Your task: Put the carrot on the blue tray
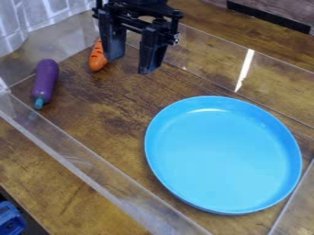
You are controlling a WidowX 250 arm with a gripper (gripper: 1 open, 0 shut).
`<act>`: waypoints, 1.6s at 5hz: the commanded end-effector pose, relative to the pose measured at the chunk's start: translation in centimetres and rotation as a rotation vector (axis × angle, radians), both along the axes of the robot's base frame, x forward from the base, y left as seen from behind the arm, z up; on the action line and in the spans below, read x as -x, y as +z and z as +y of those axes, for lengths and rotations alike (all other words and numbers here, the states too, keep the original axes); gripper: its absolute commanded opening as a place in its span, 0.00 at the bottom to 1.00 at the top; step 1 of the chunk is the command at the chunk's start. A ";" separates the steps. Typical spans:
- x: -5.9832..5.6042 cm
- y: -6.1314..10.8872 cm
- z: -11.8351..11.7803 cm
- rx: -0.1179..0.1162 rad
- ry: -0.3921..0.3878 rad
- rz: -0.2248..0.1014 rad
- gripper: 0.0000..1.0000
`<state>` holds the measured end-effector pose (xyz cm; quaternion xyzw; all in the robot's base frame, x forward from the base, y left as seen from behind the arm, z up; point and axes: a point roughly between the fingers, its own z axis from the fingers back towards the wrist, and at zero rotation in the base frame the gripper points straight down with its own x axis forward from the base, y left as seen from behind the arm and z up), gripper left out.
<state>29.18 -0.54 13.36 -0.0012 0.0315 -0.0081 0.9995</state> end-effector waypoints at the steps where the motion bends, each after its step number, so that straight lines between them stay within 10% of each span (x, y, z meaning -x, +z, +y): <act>1: 0.0 -0.3 0.3 -0.002 0.054 0.003 1.00; 3: 0.2 -1.3 -0.4 -0.009 0.067 0.006 1.00; 4: 0.5 -1.2 -1.0 -0.010 0.029 0.003 0.00; 8: -0.3 -2.3 -3.0 -0.023 -0.176 -0.007 0.00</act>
